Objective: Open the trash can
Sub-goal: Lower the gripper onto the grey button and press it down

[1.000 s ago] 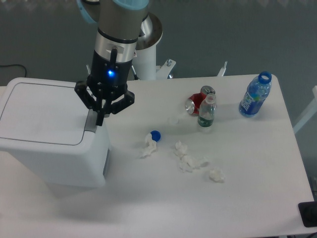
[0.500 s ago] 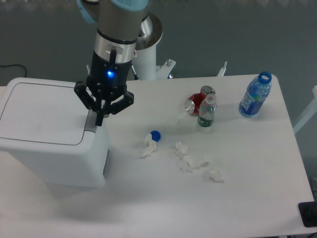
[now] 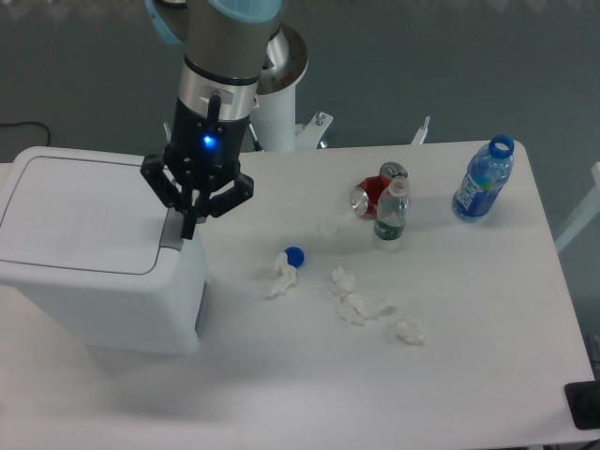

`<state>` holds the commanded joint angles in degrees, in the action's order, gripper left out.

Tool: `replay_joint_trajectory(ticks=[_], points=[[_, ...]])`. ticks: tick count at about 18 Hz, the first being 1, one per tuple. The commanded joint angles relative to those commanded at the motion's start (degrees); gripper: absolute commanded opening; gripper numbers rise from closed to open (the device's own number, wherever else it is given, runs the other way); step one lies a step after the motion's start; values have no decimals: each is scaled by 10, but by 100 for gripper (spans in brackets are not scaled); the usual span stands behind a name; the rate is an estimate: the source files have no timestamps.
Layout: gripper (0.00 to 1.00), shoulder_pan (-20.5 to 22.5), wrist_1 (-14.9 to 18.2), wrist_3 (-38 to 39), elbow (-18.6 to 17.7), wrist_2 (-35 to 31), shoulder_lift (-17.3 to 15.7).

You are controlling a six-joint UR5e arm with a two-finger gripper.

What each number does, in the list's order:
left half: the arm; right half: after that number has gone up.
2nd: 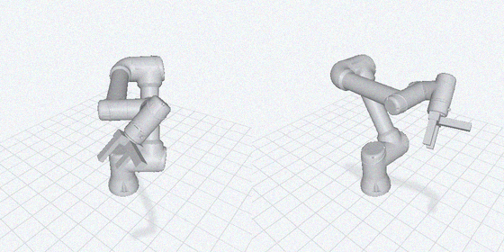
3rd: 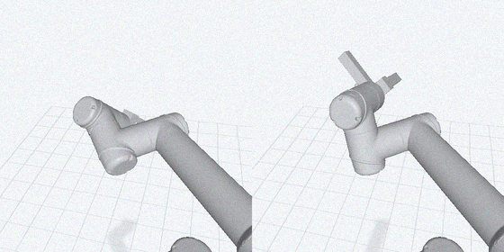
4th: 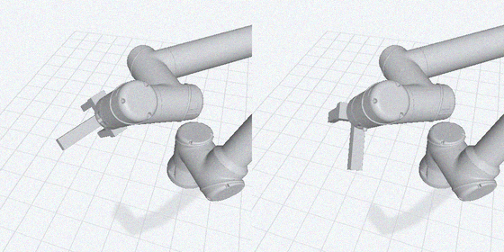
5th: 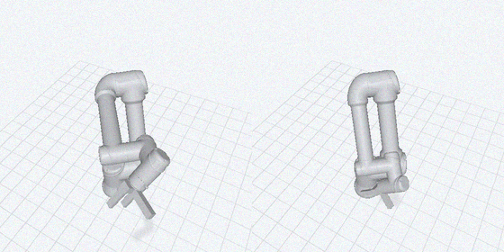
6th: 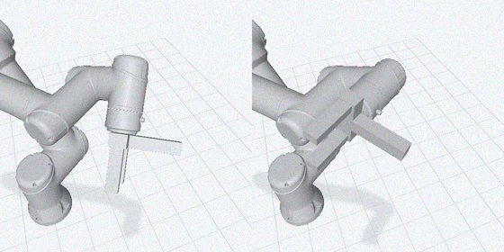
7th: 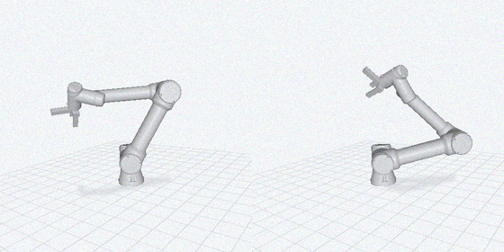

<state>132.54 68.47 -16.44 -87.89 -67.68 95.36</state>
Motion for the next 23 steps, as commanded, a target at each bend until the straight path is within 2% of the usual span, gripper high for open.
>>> replay_joint_trajectory(ticks=[11,23], points=[[7,0,-2,-11,-13,-1,-4],[7,0,-2,-11,-12,-1,-4]])
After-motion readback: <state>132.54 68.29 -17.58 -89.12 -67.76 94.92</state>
